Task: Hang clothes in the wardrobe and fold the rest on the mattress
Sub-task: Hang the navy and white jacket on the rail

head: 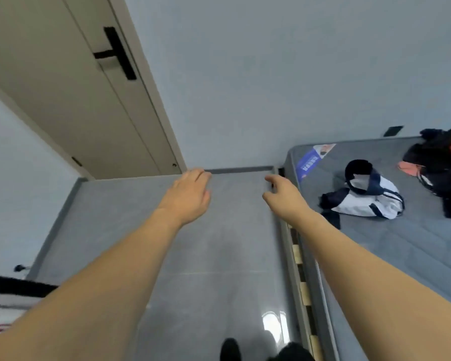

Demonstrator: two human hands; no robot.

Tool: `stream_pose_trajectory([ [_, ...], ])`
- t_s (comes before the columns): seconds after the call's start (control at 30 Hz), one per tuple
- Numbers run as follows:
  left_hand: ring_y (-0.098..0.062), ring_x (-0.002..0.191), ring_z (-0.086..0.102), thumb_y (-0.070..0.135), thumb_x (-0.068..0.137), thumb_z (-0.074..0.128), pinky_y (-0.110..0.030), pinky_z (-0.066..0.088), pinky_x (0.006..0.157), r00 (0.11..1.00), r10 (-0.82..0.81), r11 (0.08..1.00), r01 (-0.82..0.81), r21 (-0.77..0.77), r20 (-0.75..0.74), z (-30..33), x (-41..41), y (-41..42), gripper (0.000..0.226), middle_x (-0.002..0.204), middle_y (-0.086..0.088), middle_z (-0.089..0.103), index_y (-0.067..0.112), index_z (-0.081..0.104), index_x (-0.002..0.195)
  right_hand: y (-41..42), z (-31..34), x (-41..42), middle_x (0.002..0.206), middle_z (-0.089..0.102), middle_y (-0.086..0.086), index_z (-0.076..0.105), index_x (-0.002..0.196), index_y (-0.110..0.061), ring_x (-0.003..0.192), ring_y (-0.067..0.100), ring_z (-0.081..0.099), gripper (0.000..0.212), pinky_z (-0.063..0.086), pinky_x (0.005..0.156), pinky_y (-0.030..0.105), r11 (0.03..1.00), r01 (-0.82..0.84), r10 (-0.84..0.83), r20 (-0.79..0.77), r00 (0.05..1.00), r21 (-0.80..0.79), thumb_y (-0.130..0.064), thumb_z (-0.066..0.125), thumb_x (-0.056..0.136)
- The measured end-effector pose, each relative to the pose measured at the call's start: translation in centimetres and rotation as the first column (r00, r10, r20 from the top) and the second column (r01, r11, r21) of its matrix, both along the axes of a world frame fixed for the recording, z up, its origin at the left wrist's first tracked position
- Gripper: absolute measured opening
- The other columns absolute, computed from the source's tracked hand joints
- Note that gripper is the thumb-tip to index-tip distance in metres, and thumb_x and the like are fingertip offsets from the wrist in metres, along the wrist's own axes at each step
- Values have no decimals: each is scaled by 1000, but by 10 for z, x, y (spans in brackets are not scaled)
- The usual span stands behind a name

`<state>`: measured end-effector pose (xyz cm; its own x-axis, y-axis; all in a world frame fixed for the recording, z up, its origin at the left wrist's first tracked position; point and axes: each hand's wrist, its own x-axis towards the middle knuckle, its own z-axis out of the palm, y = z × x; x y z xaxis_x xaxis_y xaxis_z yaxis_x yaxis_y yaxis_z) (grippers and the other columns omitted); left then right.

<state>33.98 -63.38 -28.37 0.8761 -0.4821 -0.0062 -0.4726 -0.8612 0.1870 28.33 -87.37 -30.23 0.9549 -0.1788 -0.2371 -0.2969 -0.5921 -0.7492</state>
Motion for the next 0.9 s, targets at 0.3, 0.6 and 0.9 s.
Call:
stream_pose_trajectory([
  [0.3, -32, 133, 39, 18, 97, 50, -39, 31, 112, 948, -191, 982, 182, -58, -254, -121, 115, -317, 45, 143, -14, 45, 8, 47, 140, -306, -117, 39, 104, 57, 4, 58, 117, -16, 89, 29, 51, 32, 38, 70, 30, 887, 456, -461, -125, 878, -72, -9, 55, 86],
  [0.6, -32, 135, 36, 31, 81, 65, -47, 40, 108, 708, -178, 984, 121, -130, -684, -306, 155, -557, 86, 153, -6, 24, 45, 17, 151, -498, -297, 57, 162, -3, 5, 9, 155, -35, 146, 33, 14, 89, 25, 115, 54, 780, 575, -624, -251, 740, -245, -18, 60, 84],
  [0.9, -30, 94, 61, 17, 90, 50, -26, 44, 71, 744, -257, 958, 114, -261, -617, -414, 168, -601, 16, 98, -7, 63, 16, 65, 95, -540, -378, 94, 90, 57, 1, 54, 84, -20, 101, 32, 57, 10, 43, 87, 38, 872, 350, -437, -220, 872, -343, -11, 51, 86],
])
